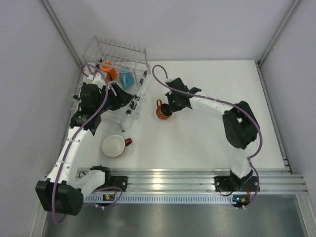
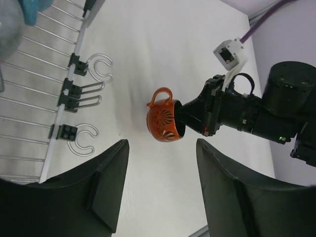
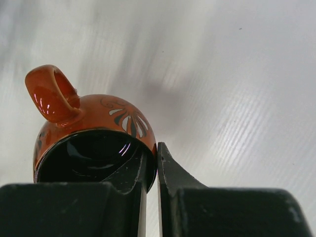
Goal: Load the cups into the dish rack
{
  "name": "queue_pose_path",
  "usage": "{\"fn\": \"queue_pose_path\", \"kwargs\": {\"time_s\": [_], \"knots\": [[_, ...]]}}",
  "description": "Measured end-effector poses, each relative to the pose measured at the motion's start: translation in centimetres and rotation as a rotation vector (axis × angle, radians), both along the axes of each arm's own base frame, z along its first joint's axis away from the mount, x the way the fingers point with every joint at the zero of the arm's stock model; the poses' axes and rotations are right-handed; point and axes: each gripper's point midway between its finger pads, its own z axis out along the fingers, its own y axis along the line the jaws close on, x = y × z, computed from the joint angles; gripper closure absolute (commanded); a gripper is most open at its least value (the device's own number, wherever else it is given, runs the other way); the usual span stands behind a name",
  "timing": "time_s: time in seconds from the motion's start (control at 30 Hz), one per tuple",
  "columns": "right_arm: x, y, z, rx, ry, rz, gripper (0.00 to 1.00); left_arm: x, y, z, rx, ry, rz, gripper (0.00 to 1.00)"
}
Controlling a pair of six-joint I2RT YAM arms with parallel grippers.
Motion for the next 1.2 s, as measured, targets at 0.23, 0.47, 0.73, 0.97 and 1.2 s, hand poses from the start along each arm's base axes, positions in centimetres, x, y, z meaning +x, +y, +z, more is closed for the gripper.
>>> {"fn": "queue_pose_path", "kwargs": {"time_s": [0.23,0.47,0.73,0.97,1.2], "knots": [[0.2,-2.2,6.9,0.090,-0.284,-0.030,1.00,-0.1,-2.6,0.5,-0.148,0.089,-0.090,0.36],[-0.8,-2.5,12.6,0.149,-0.612,0.041,1.00,-0.1,-5.3,2.2,-0.358,0.159,-0.186,0.34],[-1.6,-2.3,14.1,0.086,-0.839,0.163,1.00,-0.7,-7.0,4.1,-0.510,0.195,-0.266,0.25],[-2.5,-1.3,14.9,-0.009,-0.995,0.288,1.00,-1.9,-9.1,2.7,-0.572,0.306,-0.324,0.24],[-3.4,-0.8,16.5,-0.094,-1.150,0.372,1.00,-2.6,-10.0,1.3,-0.620,0.407,-0.329,0.25]]}}
